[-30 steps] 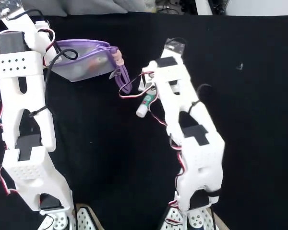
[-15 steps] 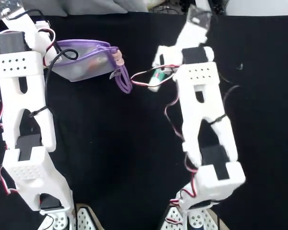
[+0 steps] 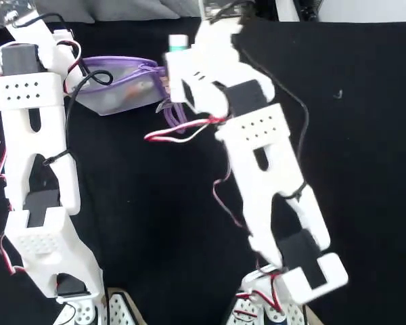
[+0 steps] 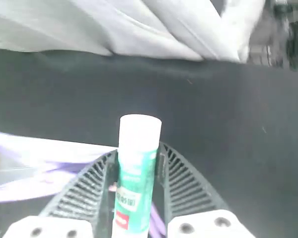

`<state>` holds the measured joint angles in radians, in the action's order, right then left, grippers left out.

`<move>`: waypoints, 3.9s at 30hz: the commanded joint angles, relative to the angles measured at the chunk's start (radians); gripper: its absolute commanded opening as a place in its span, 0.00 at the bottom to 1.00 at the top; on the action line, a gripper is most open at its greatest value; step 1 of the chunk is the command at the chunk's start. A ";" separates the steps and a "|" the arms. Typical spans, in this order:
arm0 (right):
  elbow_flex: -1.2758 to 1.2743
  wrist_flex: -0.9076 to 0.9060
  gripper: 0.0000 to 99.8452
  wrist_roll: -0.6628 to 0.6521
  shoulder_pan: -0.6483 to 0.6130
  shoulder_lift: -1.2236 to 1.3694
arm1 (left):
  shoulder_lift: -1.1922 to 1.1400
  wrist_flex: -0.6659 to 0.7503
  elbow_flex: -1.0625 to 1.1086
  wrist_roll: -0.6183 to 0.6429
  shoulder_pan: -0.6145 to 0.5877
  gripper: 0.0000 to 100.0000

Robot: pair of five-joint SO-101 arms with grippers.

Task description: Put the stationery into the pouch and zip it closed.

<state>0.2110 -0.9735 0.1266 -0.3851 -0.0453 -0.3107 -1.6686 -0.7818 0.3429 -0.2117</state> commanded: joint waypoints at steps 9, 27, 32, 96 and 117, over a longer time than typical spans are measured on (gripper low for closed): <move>-0.530 0.479 0.01 -0.034 -0.080 -0.538 | -0.005 0.011 0.015 0.006 0.004 0.03; -1.196 1.521 0.01 -0.250 -0.238 -0.693 | -0.005 -0.003 0.013 0.009 0.012 0.03; -1.168 1.688 0.01 -0.259 -0.269 -0.587 | -0.005 -0.003 0.012 0.011 0.012 0.03; -0.792 2.035 0.15 -0.327 -0.190 0.148 | -0.017 0.025 0.053 0.006 0.028 0.03; -0.866 2.030 0.17 -0.328 -0.226 0.050 | -0.014 0.025 0.050 0.005 0.013 0.03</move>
<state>-0.6391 1.0395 -0.1987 -0.5953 0.1051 -0.3076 -1.6425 -0.7495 0.3460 -0.1872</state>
